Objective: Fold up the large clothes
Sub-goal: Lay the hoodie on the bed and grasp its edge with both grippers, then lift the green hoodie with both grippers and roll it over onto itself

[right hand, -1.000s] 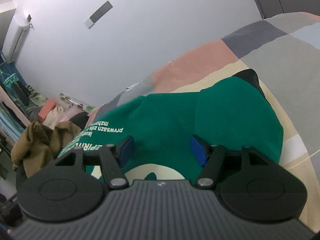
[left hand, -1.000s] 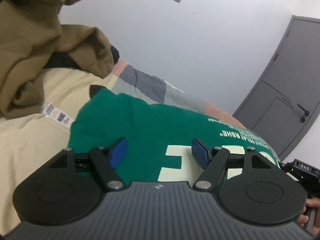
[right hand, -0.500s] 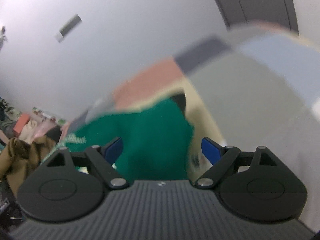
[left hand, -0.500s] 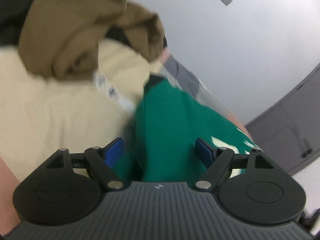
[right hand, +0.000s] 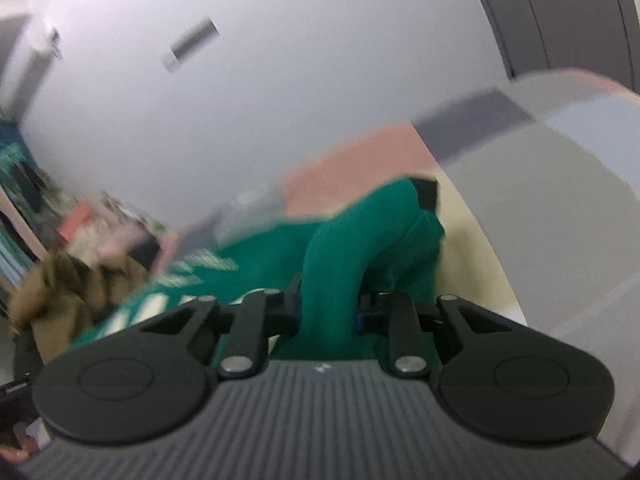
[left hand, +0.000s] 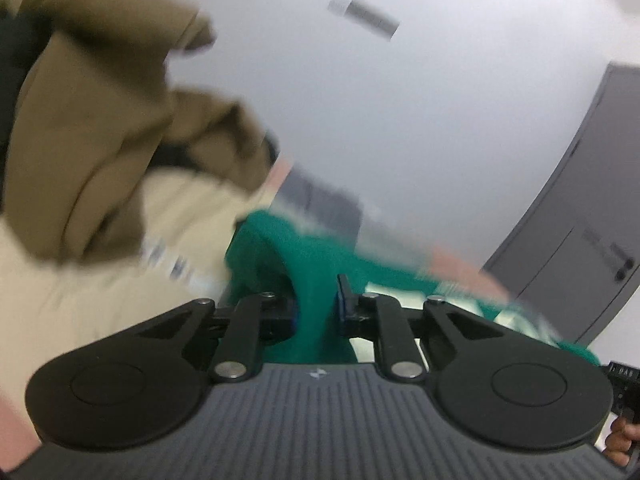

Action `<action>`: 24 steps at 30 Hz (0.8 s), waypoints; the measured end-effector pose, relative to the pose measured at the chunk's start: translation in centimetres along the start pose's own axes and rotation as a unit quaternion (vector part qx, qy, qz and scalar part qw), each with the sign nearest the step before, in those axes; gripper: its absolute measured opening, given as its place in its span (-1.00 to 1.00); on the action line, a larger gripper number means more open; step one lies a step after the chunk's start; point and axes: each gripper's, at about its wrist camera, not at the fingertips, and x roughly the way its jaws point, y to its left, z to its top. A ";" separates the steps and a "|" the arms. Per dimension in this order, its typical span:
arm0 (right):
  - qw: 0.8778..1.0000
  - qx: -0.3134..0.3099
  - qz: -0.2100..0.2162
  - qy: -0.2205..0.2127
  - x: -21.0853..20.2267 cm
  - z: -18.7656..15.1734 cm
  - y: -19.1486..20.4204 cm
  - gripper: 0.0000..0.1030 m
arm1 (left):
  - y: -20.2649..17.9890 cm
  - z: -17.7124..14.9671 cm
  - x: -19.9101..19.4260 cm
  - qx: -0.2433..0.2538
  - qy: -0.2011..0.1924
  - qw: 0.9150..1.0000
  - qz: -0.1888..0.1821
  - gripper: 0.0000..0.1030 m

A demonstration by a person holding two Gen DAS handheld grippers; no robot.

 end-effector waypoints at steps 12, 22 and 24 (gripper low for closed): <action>0.998 -0.020 -0.045 0.046 5.4 -2.1 -0.9 -0.50 | 1.2 -1.8 7.8 0.039 0.066 0.996 0.039 -0.63; 0.996 0.062 -0.058 0.040 1.5 -2.0 0.2 -0.14 | 1.9 -0.6 3.8 -0.026 0.068 0.997 0.037 0.41; 0.994 0.092 -0.043 0.030 -0.2 -2.2 0.1 0.25 | 2.4 -0.3 1.7 -0.065 0.057 0.996 0.016 0.48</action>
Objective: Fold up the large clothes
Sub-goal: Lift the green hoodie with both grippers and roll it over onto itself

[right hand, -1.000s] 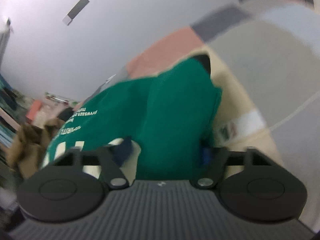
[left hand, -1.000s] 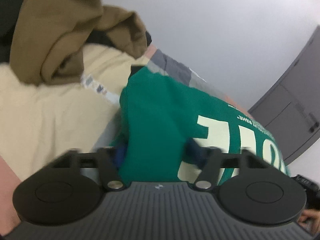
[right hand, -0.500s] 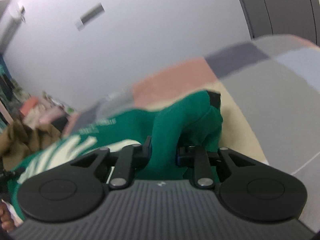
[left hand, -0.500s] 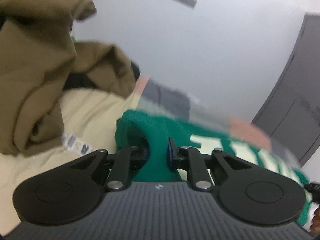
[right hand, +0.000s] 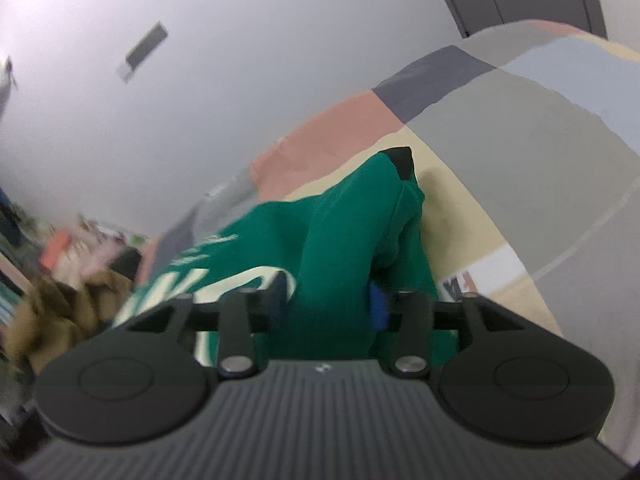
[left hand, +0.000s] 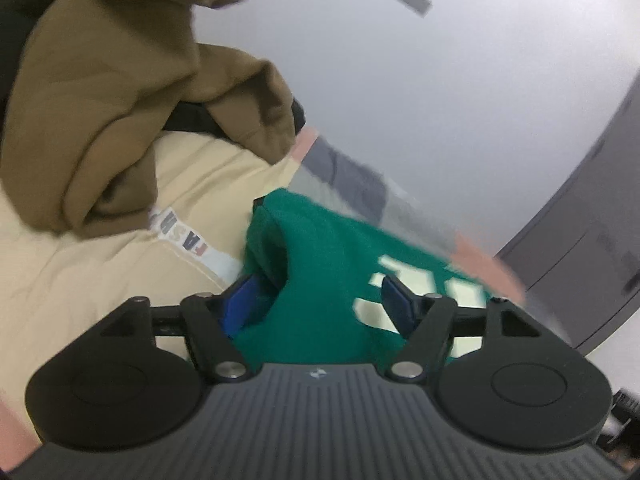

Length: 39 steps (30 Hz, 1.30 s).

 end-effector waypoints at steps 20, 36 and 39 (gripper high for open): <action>0.970 0.231 0.060 0.038 4.2 -4.5 -5.1 0.74 | 5.8 -7.2 0.9 -0.301 0.112 0.945 -0.059 1.00; 0.968 0.224 0.116 0.017 4.8 -4.5 -5.2 0.81 | 5.8 -6.7 3.4 -0.339 0.070 0.930 -0.121 1.00; 0.968 0.209 0.136 0.013 4.5 -4.1 -4.5 0.82 | 5.3 -6.6 3.0 -0.328 0.070 0.936 -0.111 1.00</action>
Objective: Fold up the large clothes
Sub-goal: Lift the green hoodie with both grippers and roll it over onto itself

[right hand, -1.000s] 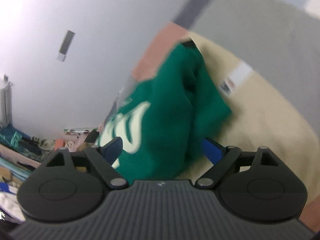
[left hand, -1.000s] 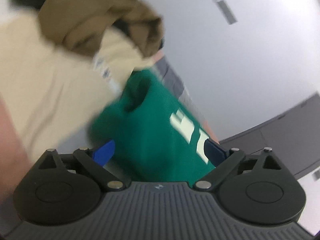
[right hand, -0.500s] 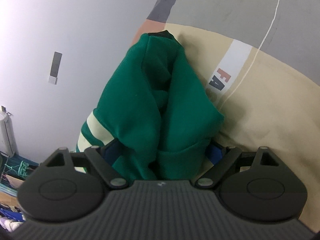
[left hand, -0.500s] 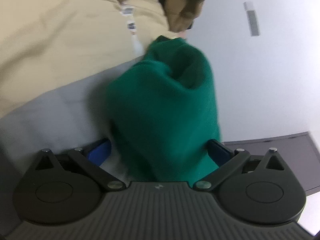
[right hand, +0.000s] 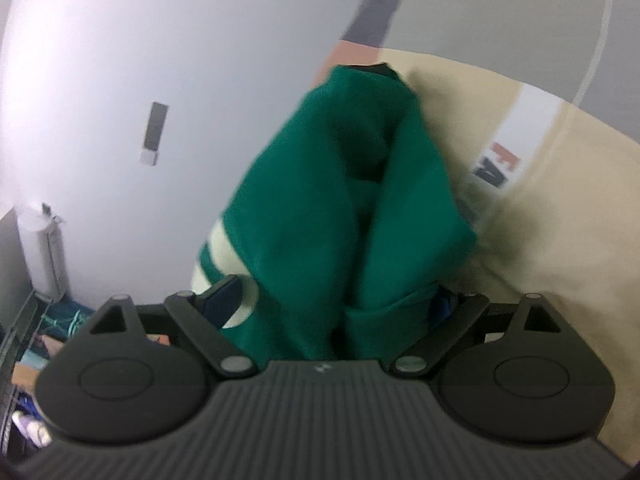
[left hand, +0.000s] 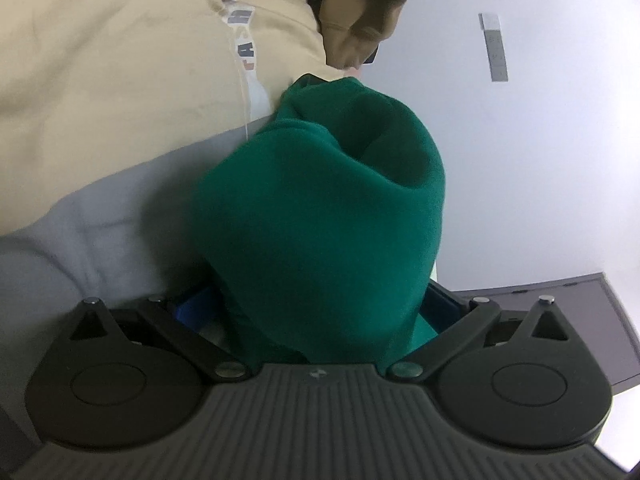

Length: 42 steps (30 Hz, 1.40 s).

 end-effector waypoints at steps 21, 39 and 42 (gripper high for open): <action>0.999 -0.053 -0.004 -0.002 4.1 1.3 1.4 0.24 | -2.4 0.6 0.9 0.090 -0.044 0.995 -0.005 -0.18; 0.978 -0.210 -0.008 0.020 -6.8 1.2 6.9 -0.25 | -6.2 -5.6 -7.0 0.182 0.015 0.982 -0.037 -0.29; 0.975 -0.220 -0.005 0.020 -10.0 1.7 7.6 -0.25 | -6.4 -7.3 -8.7 0.168 0.025 0.985 -0.044 -0.29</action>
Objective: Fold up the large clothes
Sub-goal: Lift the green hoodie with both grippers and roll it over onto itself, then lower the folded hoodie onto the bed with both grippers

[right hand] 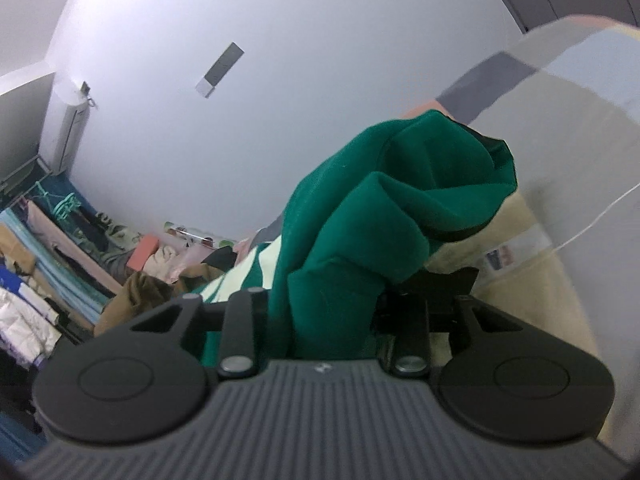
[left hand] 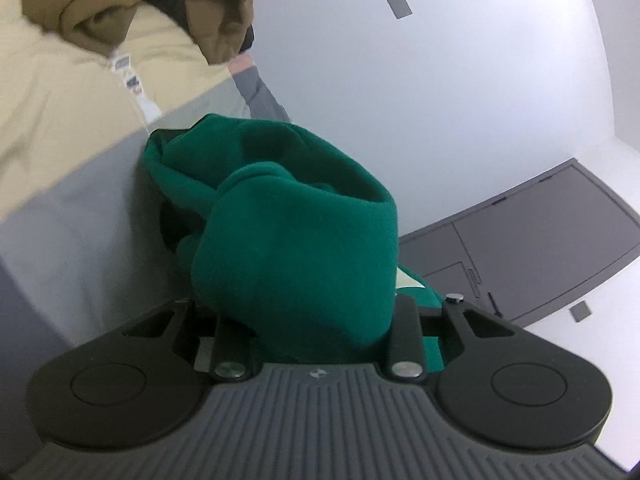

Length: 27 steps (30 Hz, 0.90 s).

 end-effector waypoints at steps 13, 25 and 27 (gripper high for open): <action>0.993 0.014 0.022 -0.111 -11.9 6.3 -3.0 -0.34 | -13.9 -6.2 2.5 0.084 0.054 0.994 -0.043 -0.29; 0.986 -0.010 -0.033 -0.164 -11.9 16.6 -10.4 -0.41 | -22.6 -8.0 19.5 0.122 0.084 0.985 -0.087 -0.29; 0.984 -0.018 -0.042 -0.170 -11.1 17.5 -11.7 -0.41 | -23.0 -8.3 22.9 0.138 0.087 0.983 -0.090 -0.29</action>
